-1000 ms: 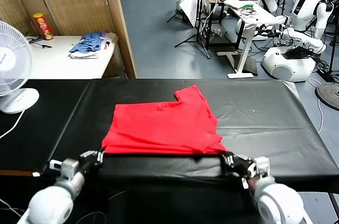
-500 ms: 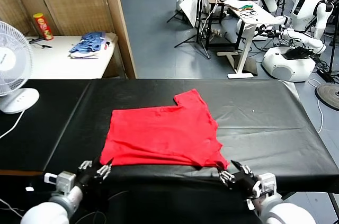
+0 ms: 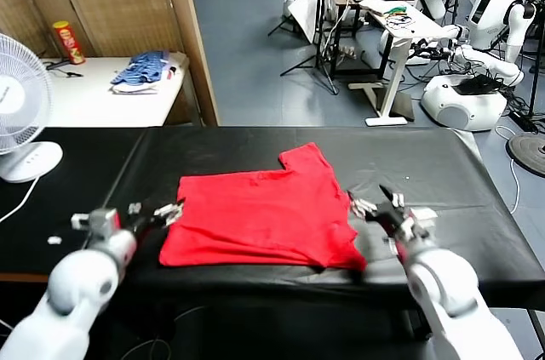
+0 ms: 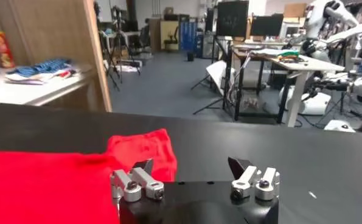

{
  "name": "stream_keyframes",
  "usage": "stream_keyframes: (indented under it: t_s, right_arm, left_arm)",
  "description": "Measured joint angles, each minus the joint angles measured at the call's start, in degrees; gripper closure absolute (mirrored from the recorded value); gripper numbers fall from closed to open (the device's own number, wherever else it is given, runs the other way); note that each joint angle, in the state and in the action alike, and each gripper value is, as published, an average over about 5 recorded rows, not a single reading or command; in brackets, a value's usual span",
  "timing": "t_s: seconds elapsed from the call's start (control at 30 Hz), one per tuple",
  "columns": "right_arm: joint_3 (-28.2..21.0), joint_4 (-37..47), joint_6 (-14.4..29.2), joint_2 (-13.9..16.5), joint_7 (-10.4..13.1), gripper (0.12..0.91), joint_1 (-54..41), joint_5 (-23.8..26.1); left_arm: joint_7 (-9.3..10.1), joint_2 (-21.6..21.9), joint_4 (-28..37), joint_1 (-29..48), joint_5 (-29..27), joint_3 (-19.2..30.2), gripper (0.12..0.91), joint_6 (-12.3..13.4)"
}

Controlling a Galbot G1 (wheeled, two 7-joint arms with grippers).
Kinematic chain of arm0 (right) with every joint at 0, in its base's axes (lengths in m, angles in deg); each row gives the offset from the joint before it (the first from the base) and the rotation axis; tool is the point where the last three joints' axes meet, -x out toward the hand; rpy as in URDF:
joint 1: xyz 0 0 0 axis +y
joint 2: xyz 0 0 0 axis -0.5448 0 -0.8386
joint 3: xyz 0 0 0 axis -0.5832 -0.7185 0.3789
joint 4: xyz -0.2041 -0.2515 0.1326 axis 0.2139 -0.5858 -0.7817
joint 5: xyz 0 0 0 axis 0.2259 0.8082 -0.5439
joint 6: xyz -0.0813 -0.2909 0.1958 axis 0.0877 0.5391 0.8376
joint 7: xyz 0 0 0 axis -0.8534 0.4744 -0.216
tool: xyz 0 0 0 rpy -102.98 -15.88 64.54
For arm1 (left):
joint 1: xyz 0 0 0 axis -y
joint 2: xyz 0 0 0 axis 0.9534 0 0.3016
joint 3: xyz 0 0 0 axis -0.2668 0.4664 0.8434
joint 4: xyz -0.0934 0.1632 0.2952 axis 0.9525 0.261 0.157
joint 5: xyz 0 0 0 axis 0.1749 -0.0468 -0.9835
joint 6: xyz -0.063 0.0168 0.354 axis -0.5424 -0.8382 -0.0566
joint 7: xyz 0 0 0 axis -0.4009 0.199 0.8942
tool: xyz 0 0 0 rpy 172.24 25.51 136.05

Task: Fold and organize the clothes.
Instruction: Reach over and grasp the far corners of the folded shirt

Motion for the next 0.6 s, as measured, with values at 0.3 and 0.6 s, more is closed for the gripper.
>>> stream_keyframes:
  t_s: [0.3, 0.6]
  right_arm:
    - [-2.64, 13.87, -2.15, -4.14, -0.79, 0.227, -9.61, -2.47]
    - [-3.19, 21.82, -2.37, -7.15, -3.6, 0.419, -13.11, -1.1]
  left_arm:
    - [-1.04, -1.88, 12.37, 10.31, 1.58, 4.93, 0.232, -2.96]
    - [-2.18, -2.04, 14.42, 11.58, 1.26, 6.28, 0.3, -4.79]
